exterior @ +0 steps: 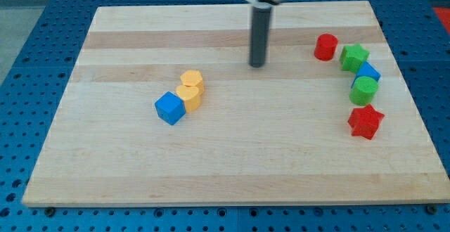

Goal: Place yellow hexagon in between green circle and red star

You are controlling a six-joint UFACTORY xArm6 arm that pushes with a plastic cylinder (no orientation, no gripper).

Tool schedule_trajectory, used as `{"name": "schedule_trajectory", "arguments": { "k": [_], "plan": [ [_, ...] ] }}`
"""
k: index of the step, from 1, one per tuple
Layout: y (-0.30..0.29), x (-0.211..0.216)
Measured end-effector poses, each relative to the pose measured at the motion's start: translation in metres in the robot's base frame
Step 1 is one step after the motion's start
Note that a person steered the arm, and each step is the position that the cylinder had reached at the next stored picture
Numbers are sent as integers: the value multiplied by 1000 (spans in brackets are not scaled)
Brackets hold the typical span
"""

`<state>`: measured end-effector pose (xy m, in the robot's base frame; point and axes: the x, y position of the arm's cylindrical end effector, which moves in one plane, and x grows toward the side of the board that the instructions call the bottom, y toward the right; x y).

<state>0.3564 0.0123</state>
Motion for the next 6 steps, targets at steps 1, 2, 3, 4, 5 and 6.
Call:
{"name": "schedule_trajectory", "arguments": {
  "k": [1,2,3,4,5,6],
  "plan": [
    [-64,-3],
    [-105,14],
    [-108,47],
    [-83,79],
    [-27,110],
    [18,132]
  ]
}}
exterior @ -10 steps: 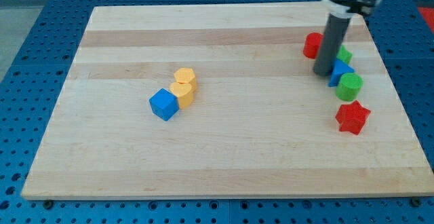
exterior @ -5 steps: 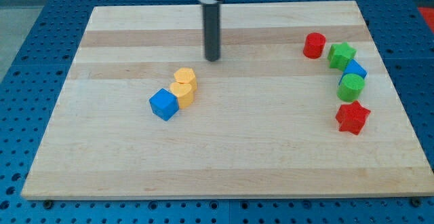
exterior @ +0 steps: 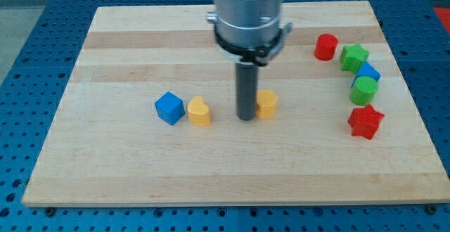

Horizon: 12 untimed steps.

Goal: Place yellow hexagon in between green circle and red star

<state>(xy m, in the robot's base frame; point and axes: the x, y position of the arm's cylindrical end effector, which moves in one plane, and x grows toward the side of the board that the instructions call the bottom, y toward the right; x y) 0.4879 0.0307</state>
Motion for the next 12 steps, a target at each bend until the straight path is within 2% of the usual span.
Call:
{"name": "schedule_trajectory", "arguments": {
  "k": [3,4,5,6,8,9,12],
  "plan": [
    [-26,-10],
    [-2,-11],
    [54,-11],
    [63,-13],
    [20,-53],
    [33,-55],
    [118,-20]
  ]
}}
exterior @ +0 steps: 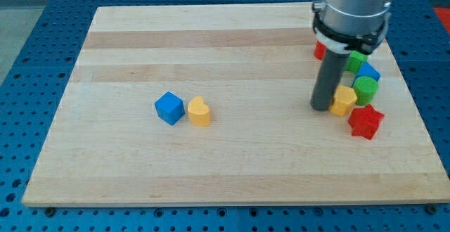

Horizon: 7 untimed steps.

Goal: Place yellow hexagon in between green circle and red star

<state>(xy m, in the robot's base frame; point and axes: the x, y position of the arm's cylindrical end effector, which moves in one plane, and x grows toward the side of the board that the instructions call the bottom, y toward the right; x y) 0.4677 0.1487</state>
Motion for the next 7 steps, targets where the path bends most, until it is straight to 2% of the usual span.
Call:
{"name": "schedule_trajectory", "arguments": {
  "k": [2,3,5,6,7],
  "plan": [
    [6,0],
    [-17,-8],
    [-12,-40],
    [1,-37],
    [8,-15]
  ]
}}
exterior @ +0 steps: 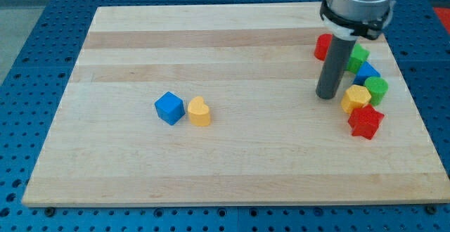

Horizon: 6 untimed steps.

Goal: Place yellow hexagon in between green circle and red star

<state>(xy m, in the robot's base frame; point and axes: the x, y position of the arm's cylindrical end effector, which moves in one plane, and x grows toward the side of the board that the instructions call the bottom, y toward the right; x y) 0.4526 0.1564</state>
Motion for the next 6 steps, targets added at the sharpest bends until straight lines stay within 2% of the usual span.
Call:
{"name": "schedule_trajectory", "arguments": {
  "k": [2,3,6],
  "plan": [
    [18,46],
    [12,47],
    [4,-14]
  ]
}}
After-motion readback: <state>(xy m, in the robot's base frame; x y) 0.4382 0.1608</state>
